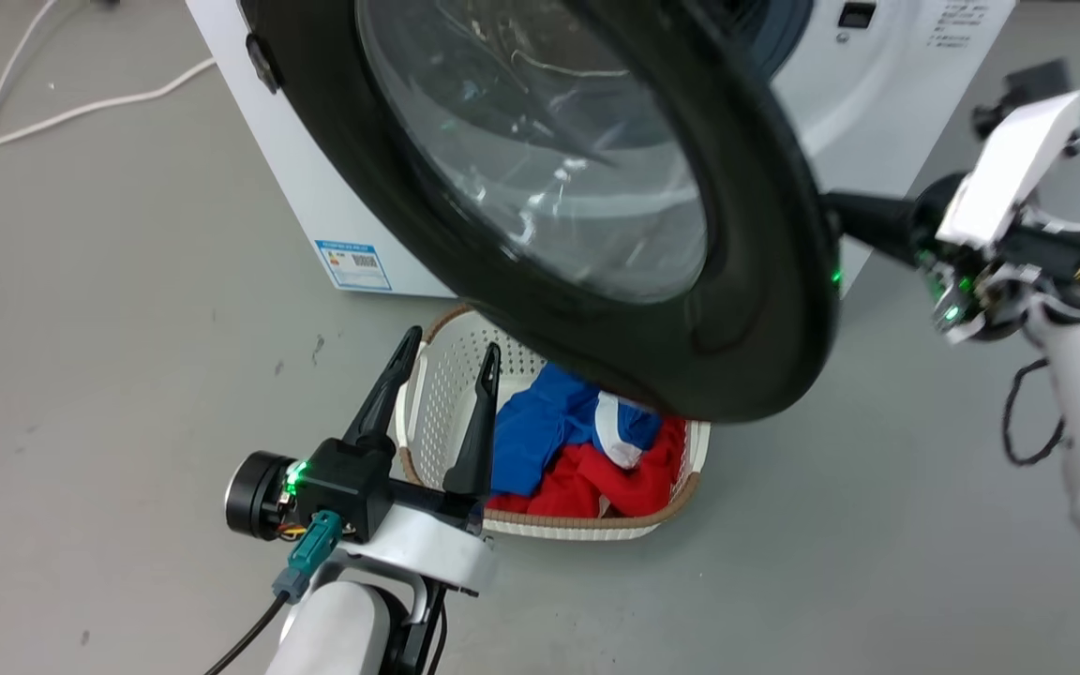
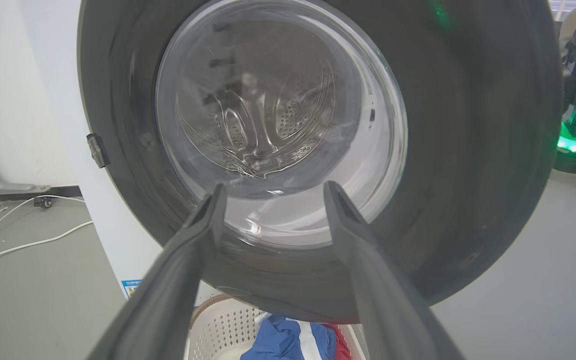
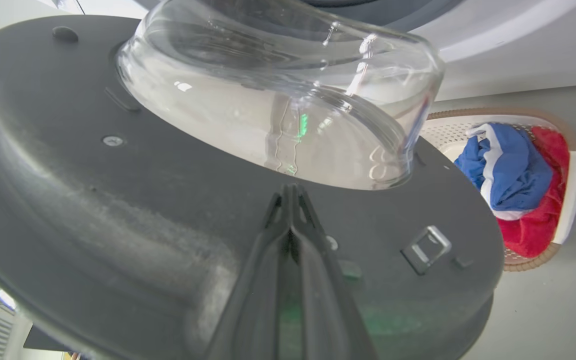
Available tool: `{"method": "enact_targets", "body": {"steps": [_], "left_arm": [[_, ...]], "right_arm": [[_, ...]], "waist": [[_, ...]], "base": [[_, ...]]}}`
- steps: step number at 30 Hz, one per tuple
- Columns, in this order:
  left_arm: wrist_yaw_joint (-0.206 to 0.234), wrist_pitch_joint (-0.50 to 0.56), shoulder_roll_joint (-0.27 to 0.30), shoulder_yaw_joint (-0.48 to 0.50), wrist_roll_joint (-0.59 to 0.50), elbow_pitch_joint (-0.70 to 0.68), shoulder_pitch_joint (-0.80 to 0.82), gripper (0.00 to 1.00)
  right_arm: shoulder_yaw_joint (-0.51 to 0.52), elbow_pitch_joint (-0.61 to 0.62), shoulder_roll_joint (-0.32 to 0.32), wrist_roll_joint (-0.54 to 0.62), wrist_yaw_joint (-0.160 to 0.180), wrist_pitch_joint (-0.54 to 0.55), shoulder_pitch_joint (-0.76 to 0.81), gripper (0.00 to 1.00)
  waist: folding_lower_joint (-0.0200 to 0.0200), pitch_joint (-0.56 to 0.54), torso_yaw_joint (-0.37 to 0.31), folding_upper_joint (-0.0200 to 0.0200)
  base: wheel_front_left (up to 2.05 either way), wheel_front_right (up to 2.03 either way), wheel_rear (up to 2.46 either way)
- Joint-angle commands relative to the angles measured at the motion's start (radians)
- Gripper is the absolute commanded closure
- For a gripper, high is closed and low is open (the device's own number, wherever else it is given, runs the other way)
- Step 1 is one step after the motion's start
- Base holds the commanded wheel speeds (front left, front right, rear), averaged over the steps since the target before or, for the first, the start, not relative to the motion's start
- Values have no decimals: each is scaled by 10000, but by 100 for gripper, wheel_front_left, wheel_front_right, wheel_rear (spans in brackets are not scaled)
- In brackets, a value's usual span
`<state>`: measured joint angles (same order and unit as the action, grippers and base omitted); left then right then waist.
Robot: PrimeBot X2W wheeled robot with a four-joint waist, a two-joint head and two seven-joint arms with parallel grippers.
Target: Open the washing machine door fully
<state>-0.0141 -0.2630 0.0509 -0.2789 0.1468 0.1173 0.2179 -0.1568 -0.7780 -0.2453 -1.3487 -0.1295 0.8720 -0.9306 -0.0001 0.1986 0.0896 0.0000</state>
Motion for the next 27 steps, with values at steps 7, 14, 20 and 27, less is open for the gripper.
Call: {"method": "enact_targets", "body": {"steps": [7, 14, 20, 27], "left_arm": [[-125, -25, -1, 74, 56, 142, -280, 0], [-189, -25, -7, 57, 192, 249, -413, 0], [-274, -25, -7, 21, 239, 388, -476, 0], [-369, -25, -8, 20, 221, 562, -611, 0]], "right_arm": [[-161, 794, 668, -1, -22, 540, 1048, 100], [-381, 1658, 1417, 141, -23, 1068, 1745, 100], [-579, 2437, 1786, 219, -23, 1423, 2423, 100], [-377, 3211, 1908, 396, -23, 1175, 3192, 100]], "waist": [[1, -424, -41, 0], [1, -668, -33, 0], [1, -867, 16, 0], [1, -1133, -5, 0]], "base": [[0, 0, 0], [0, 0, 0], [0, 0, 0], [0, 0, 0]]}}
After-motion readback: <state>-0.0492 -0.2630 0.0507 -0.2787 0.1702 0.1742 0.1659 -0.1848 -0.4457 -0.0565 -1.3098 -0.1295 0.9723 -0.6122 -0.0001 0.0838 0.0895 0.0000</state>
